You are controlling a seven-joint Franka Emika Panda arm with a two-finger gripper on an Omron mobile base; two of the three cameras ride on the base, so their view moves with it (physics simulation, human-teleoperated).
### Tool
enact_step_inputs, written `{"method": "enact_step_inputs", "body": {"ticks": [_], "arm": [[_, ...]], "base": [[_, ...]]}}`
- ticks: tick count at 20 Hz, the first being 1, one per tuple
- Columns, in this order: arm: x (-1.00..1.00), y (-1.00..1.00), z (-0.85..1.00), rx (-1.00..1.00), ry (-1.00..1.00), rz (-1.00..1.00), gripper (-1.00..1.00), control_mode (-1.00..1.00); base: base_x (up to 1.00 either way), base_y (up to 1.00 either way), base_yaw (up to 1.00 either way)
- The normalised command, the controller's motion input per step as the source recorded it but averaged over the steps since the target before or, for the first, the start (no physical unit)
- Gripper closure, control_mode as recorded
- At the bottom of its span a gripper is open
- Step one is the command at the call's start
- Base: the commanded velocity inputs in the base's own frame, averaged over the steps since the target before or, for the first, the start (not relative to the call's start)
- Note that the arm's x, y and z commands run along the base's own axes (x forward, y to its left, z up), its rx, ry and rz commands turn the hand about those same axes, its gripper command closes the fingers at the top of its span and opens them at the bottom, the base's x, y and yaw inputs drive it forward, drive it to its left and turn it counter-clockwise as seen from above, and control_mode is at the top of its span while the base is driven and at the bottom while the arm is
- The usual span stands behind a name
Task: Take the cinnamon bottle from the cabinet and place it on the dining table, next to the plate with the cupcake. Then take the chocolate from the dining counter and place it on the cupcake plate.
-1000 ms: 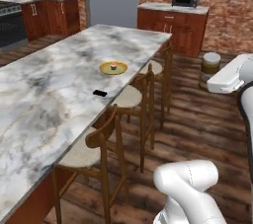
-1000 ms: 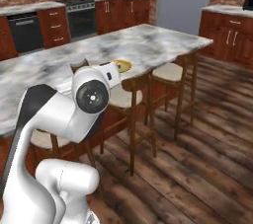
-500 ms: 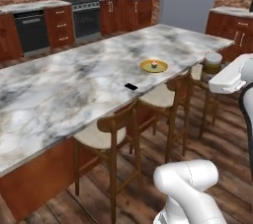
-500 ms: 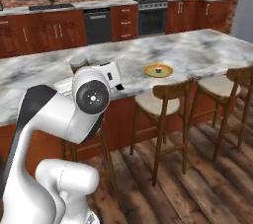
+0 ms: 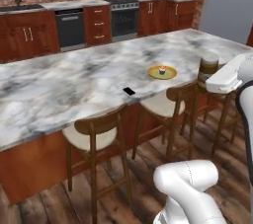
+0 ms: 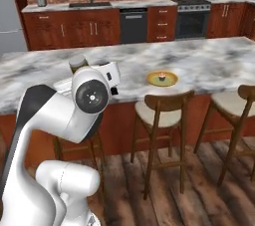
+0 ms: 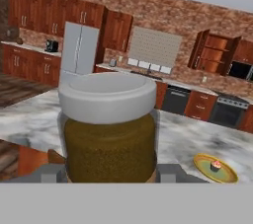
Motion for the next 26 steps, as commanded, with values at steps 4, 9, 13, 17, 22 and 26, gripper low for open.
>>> {"method": "enact_step_inputs", "body": {"ticks": [4,9,13,17,22,26], "arm": [[0.00,0.00,0.00,0.00,0.00,0.00,1.00,1.00],[0.00,0.00,0.00,0.00,0.00,0.00,1.00,1.00],[0.00,0.00,0.00,0.00,0.00,0.00,1.00,1.00],[0.00,0.00,0.00,0.00,0.00,0.00,1.00,1.00],[0.00,0.00,0.00,0.00,0.00,0.00,1.00,1.00],[0.00,0.00,0.00,0.00,0.00,0.00,1.00,1.00]], "base": [[0.03,-1.00,0.35],[0.43,-0.97,0.35],[0.51,-0.80,0.39],[0.88,-0.32,0.35],[0.76,-0.27,0.29],[0.36,-0.34,0.17]]}}
